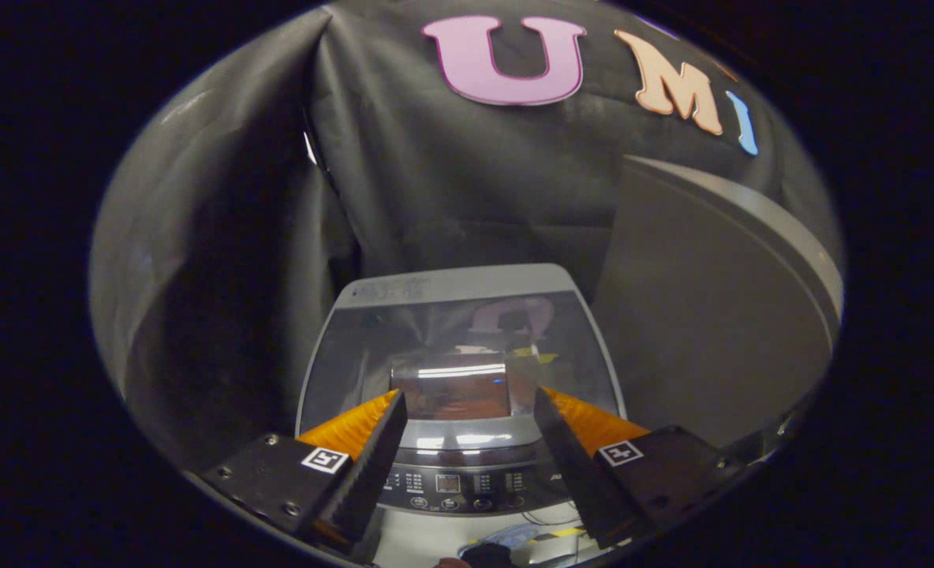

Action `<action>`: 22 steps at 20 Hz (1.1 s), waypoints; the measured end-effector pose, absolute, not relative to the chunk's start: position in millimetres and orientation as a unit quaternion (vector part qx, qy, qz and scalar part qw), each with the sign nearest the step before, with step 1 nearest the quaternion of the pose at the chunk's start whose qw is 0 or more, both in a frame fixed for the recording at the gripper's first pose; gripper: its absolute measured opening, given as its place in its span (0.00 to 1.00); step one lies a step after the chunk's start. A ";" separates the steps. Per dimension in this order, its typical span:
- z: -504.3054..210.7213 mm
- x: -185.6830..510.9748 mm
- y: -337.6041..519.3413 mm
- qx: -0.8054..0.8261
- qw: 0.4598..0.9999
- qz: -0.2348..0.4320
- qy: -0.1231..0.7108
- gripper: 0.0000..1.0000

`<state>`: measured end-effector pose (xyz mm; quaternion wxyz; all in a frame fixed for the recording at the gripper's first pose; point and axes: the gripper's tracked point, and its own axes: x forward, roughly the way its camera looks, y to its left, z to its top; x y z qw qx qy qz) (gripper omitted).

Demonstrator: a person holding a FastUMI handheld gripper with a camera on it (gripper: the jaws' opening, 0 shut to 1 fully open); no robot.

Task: Put the clothes into the washing machine and then close the washing machine lid.

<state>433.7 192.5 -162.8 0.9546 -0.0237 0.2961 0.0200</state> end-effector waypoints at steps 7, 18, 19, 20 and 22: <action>-98.7 396.8 188.7 -0.019 0.967 0.037 0.250 0.99; 84.8 317.5 153.5 -0.041 0.996 0.069 0.038 0.98; 98.3 311.9 147.7 -0.040 0.997 0.065 0.017 0.98; 109.6 306.1 142.1 -0.037 0.997 0.061 0.002 0.98; 120.3 292.5 131.4 -0.029 0.998 0.053 -0.012 0.98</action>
